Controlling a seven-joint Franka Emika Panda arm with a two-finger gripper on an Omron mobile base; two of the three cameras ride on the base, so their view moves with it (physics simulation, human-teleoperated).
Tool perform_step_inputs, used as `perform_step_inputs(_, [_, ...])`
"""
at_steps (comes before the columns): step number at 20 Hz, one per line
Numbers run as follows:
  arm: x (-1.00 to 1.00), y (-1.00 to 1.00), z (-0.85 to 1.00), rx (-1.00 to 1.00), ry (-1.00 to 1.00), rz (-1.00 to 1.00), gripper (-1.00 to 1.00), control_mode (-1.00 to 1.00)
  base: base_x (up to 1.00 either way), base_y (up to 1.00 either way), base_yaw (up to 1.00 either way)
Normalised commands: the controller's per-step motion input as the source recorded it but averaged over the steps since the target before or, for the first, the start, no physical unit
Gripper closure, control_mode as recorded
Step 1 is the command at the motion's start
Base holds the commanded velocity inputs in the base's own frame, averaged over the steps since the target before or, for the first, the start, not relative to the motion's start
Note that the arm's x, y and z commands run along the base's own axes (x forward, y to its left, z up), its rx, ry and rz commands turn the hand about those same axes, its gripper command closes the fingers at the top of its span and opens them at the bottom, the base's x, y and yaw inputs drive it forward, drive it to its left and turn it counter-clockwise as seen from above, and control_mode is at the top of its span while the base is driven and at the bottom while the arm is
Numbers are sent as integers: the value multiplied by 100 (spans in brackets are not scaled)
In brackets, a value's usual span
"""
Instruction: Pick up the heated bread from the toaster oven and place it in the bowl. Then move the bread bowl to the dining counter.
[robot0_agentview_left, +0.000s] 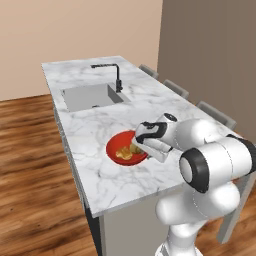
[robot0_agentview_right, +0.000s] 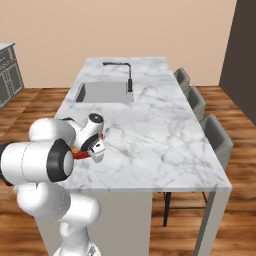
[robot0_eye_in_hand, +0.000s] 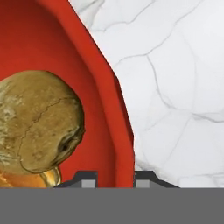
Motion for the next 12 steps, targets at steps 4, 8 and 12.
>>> perform_step_inputs(4, [-4,0,42,0,-4,0,-100,-100,0,0,0])
perform_step_inputs(8, [-41,-5,79,0,-17,0,-100,-100,0,0,0])
perform_step_inputs(12, [-96,-22,69,0,-25,1,-100,-100,0,0,0])
